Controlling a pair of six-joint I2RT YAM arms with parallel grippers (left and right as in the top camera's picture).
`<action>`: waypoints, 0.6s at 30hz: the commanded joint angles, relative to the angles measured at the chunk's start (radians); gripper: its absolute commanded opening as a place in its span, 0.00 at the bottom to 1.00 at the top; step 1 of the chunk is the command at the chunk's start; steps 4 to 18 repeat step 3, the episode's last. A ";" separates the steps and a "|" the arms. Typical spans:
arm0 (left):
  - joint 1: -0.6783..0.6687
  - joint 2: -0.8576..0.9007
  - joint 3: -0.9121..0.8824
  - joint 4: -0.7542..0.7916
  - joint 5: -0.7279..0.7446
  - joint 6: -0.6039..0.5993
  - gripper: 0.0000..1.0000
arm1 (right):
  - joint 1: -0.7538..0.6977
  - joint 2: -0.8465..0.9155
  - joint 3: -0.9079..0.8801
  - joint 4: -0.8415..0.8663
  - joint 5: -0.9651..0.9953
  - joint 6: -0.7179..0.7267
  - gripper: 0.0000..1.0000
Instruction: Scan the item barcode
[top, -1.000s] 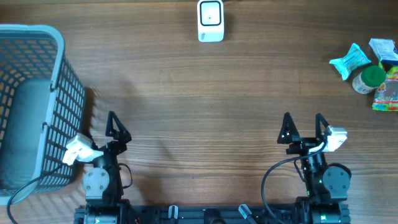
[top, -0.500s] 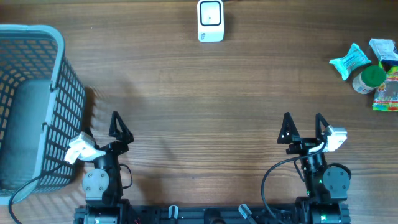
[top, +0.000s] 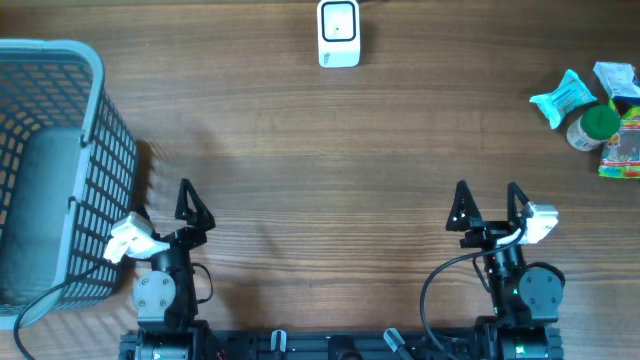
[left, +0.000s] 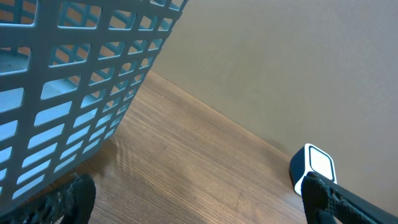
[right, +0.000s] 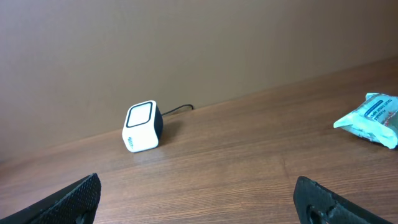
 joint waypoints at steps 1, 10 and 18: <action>0.007 -0.010 -0.009 0.003 0.015 0.020 1.00 | 0.006 -0.009 -0.001 0.002 0.017 0.008 1.00; 0.007 -0.010 -0.009 0.003 0.015 0.020 1.00 | 0.006 -0.009 -0.001 0.002 0.017 0.008 1.00; 0.007 -0.010 -0.009 0.003 0.015 0.020 1.00 | 0.006 -0.009 -0.001 0.002 0.017 0.008 1.00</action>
